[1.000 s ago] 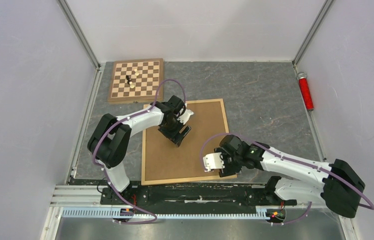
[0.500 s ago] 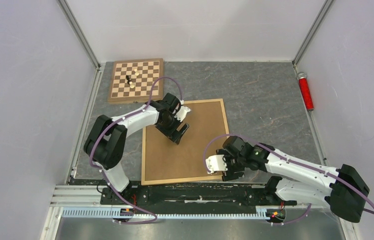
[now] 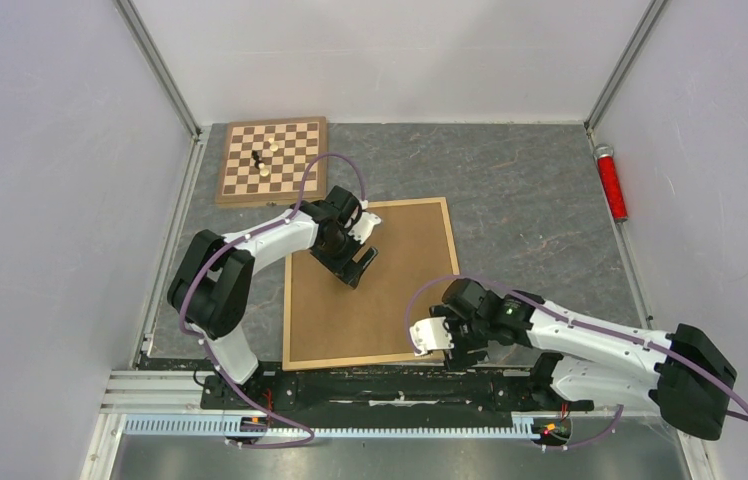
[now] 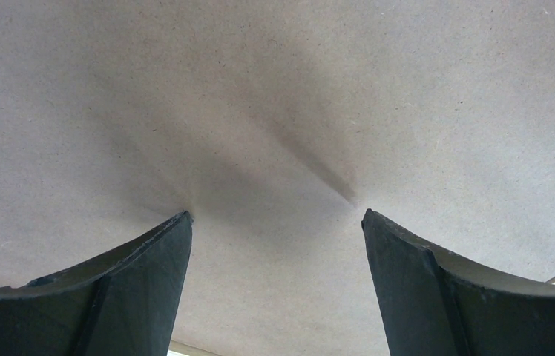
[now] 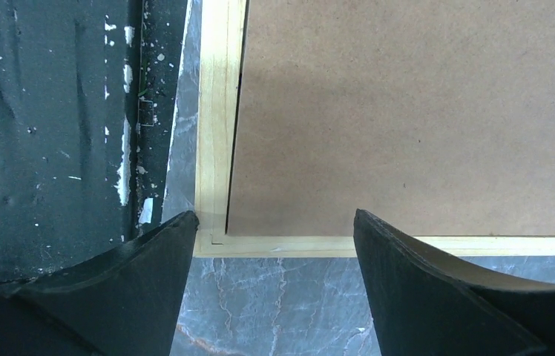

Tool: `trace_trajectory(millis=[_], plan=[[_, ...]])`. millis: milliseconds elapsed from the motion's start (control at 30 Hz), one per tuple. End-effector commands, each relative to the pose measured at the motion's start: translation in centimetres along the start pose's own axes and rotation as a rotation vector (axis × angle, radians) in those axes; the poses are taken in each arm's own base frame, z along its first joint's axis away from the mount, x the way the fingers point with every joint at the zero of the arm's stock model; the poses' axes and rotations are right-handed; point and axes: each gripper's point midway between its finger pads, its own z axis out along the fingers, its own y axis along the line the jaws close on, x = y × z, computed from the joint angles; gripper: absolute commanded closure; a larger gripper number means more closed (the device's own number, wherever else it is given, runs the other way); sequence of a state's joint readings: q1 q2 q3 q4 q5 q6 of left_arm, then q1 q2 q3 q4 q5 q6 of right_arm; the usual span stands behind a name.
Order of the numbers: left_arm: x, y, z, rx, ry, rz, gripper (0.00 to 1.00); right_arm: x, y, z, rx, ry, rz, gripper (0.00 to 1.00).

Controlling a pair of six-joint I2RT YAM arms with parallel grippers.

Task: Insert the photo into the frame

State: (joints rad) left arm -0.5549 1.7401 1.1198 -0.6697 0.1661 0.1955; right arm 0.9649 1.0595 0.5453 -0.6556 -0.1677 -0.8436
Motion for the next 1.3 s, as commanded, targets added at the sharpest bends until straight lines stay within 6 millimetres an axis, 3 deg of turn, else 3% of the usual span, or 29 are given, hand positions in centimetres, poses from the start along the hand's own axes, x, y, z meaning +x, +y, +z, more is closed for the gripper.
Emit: trace_trajectory(millis=[0,300,667,1267], plan=[[-1.9,0.4,-0.7,-0.007,-0.066,0.043,0.09,1.4,-1.1,0.5,0.089,0.052,-0.015,0.21],[-1.7,0.2,-0.5,0.005,-0.062,0.042,0.09,1.1,-2.3,-0.5,0.149,0.055,-0.019,0.34],[-1.6,0.2,-0.3,0.006,-0.057,0.041,0.09,-0.6,-2.9,-2.1,0.152,0.004,-0.02,0.28],[-1.6,0.2,-0.5,0.004,-0.054,0.046,0.09,0.3,-2.3,-0.3,0.144,0.016,-0.024,0.3]])
